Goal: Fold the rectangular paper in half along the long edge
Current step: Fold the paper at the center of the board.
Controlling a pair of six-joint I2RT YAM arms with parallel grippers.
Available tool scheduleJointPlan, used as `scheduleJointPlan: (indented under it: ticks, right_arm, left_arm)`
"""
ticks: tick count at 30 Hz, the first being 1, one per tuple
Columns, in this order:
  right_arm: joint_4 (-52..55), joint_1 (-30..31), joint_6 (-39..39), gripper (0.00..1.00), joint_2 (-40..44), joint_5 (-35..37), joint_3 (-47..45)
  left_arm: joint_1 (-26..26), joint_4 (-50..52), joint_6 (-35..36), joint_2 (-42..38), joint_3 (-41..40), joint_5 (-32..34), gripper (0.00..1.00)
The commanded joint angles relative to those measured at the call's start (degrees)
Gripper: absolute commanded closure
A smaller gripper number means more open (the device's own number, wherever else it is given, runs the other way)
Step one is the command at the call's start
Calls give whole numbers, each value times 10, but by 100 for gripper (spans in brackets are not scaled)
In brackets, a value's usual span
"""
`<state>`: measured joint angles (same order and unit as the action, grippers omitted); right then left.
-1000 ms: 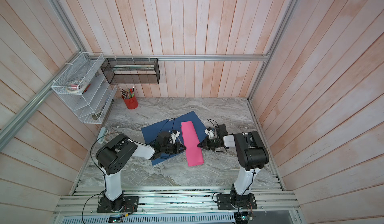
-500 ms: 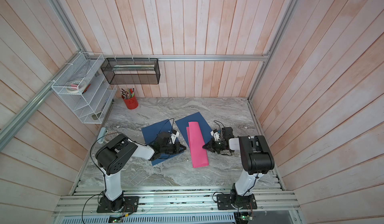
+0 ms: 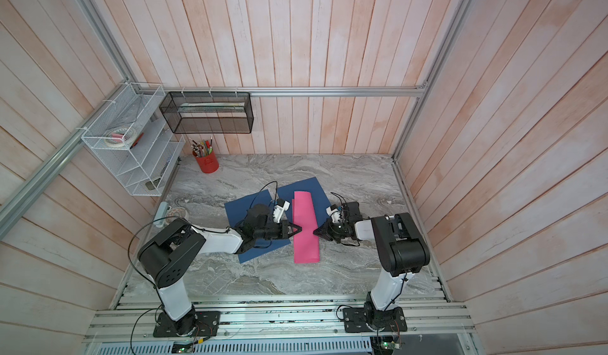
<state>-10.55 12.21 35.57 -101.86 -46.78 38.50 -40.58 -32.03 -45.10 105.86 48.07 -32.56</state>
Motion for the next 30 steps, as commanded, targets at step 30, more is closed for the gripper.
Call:
scheduleJointPlan:
  ticks: [30]
  right_arm:
    - [6,-34,-1,100,16,2,-49]
  left_arm:
    - [29,167,13,99,14,98,100]
